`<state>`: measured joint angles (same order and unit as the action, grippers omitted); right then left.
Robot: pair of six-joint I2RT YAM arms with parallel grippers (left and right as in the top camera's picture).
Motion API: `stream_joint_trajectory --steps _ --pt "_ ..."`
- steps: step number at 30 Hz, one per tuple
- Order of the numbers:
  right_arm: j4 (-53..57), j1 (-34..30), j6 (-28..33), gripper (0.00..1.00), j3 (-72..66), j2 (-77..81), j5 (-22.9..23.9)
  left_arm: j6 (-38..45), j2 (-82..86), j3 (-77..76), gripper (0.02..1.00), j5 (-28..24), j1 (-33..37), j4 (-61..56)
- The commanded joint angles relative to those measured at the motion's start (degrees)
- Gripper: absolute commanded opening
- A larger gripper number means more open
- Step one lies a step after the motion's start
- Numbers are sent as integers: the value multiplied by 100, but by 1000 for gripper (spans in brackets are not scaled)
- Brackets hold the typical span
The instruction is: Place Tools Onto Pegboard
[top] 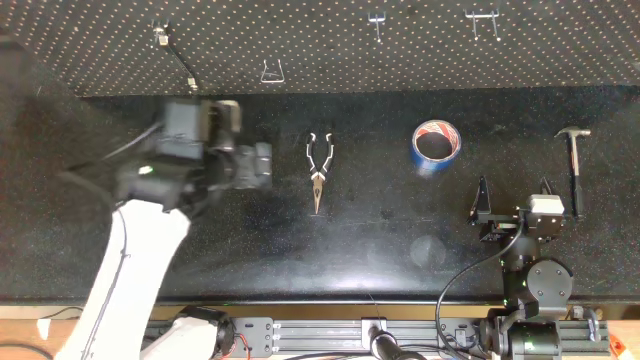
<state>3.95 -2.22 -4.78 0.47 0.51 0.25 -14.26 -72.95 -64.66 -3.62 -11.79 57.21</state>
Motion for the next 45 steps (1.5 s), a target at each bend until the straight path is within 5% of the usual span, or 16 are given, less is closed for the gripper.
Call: stream_joint_trajectory --steps 1,11,27,45 --pt "31 -33 79 1000 -20 -24 -33 -1082 -367 -136 996 225 -981 90" --pt "31 -33 79 1000 -20 -24 -33 -951 -404 -136 996 -37 -1303 479" --pt "31 -33 81 1000 -20 -24 -33 -1700 -2437 -304 996 212 -1403 -970" --pt "31 -33 79 1000 -20 -24 -33 -914 -3152 -1040 996 407 -1259 -1134"
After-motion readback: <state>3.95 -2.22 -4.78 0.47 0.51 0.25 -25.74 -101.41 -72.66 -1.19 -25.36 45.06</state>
